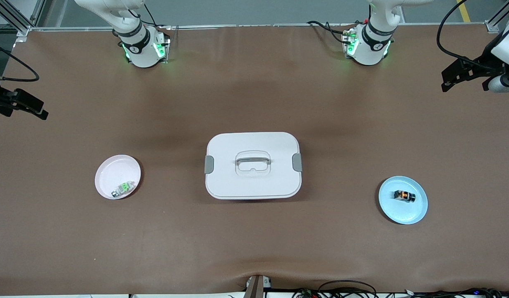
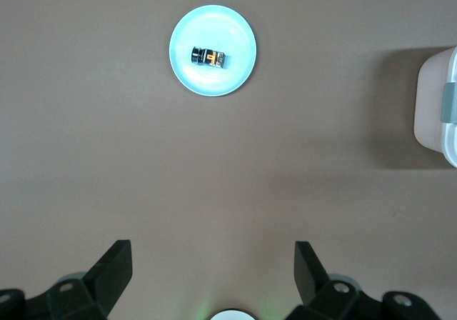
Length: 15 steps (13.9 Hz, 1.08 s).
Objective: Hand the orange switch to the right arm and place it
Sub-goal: 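Move the left gripper out toward the light-blue plate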
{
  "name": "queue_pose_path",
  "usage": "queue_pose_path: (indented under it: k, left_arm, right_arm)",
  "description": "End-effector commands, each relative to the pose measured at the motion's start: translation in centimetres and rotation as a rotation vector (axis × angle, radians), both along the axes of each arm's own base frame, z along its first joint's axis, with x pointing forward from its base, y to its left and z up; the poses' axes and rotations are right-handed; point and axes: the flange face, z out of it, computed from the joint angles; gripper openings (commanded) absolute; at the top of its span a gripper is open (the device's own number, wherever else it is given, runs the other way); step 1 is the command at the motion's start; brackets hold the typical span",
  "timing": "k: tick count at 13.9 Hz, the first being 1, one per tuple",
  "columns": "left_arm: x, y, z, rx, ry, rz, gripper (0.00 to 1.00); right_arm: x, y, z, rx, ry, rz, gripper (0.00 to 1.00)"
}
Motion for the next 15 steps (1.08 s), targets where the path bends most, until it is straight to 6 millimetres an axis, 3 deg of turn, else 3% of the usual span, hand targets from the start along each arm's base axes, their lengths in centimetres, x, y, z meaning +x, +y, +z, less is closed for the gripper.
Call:
queue_pose_path:
  k: [1, 4, 8, 15]
  left_arm:
    - [-0.1, 0.3, 0.2, 0.0, 0.01, -0.005, 1.0]
    - [0.1, 0.2, 0.1, -0.004, 0.01, -0.004, 1.0]
    - [2.7, 0.8, -1.6, -0.007, 0.032, 0.007, 1.0]
    - [7.7, 5.4, -7.9, -0.014, 0.047, 0.079, 1.0]
  right_arm:
    - [-0.7, 0.3, 0.4, 0.001, -0.005, 0.001, 1.0]
    - [-0.7, 0.3, 0.5, 0.001, -0.006, 0.001, 1.0]
    - [-0.7, 0.3, 0.4, 0.001, -0.005, 0.001, 1.0]
    - [-0.7, 0.3, 0.4, 0.003, -0.005, 0.001, 1.0]
